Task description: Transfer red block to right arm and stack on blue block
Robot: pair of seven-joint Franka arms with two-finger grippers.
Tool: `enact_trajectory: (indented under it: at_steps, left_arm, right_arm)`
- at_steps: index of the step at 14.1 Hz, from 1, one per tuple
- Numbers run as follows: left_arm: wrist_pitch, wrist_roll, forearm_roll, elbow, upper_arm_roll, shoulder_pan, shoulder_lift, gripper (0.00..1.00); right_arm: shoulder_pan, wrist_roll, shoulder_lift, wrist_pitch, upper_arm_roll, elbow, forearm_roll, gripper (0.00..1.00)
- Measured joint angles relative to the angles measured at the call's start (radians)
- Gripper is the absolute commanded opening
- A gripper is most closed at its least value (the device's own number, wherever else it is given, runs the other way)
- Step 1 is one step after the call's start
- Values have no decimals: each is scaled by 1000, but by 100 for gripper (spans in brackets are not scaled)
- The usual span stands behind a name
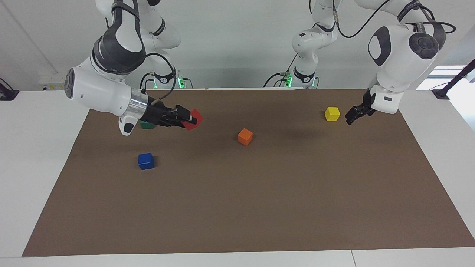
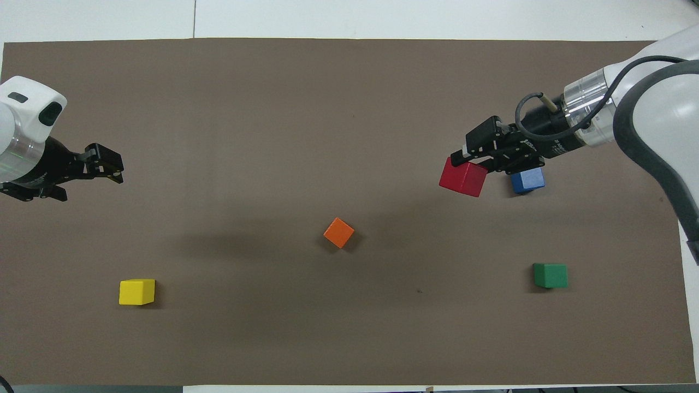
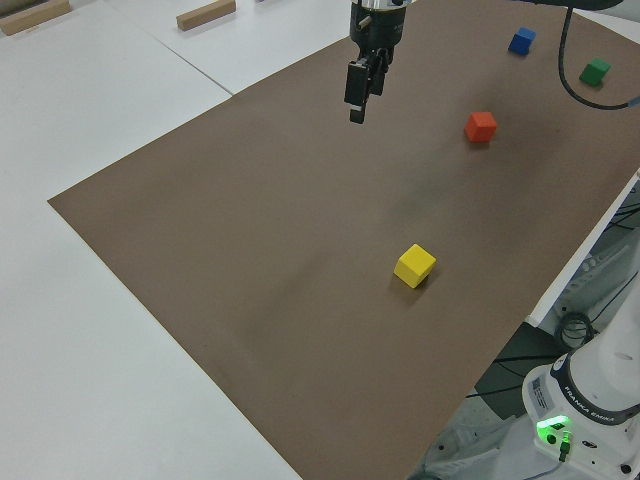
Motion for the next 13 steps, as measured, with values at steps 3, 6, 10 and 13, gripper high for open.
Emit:
enact_trajectory:
  at_steps: [3, 6, 10, 13]
  left_arm:
    - [6, 90, 0, -5, 5, 1, 0, 100]
    - [11, 99, 0, -6, 10, 2, 0, 100]
    - [17, 113, 0, -4, 132, -86, -1, 100]
    - [-1, 115, -14, 33, 222, -198, 2, 100]
  right_arm:
    - [-14, 1, 3, -125, -9, 10, -117, 0]
    - [-28, 1, 17, -253, -17, 42, -223, 0]
    - [-59, 1, 129, -407, -19, 212, -317, 0]
    - [-79, 1, 256, -443, -19, 365, -326, 0]
